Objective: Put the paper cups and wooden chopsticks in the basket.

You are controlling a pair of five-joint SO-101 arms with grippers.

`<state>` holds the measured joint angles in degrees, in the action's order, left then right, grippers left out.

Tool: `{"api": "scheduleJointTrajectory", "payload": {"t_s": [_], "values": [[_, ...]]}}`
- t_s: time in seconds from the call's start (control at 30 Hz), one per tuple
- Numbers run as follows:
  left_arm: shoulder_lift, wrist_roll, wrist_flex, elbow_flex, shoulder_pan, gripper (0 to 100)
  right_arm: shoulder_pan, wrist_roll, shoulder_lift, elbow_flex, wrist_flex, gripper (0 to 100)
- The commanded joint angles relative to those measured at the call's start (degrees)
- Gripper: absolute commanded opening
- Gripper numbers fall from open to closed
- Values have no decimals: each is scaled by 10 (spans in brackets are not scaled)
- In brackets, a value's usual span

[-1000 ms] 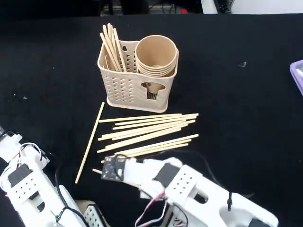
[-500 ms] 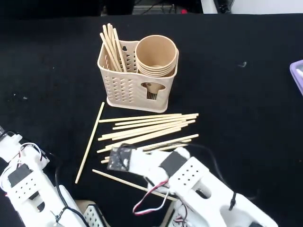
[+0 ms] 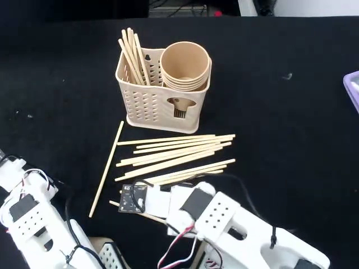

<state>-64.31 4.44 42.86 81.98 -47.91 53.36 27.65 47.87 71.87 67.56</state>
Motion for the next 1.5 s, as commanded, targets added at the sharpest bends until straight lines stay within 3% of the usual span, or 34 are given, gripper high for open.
{"api": "scheduleJointTrajectory", "payload": {"t_s": [0.0,0.13,0.27,0.4,0.63,0.77,0.9,1.1,1.27,1.47], "values": [[-4,7,-14,-28,-7,113,28,-39,13,3,-33,381],[-4,8,-13,-28,-7,113,69,-60,13,36,-81,372],[-4,8,-12,-28,-7,113,76,-54,13,48,-91,302],[-4,7,-11,-28,-7,113,74,-8,12,51,-76,254],[-4,5,-11,-28,-7,113,-11,28,12,65,-74,279],[-4,5,-11,-28,-7,113,-44,105,12,73,-69,193],[-4,5,-11,-28,-7,113,-47,134,12,73,-62,96],[-4,5,-11,-28,-7,113,-47,132,13,72,-63,91],[-4,5,-11,-28,-7,113,-47,133,16,70,-67,9],[-4,5,-11,-28,-7,113,-48,133,16,70,-95,11]]}}
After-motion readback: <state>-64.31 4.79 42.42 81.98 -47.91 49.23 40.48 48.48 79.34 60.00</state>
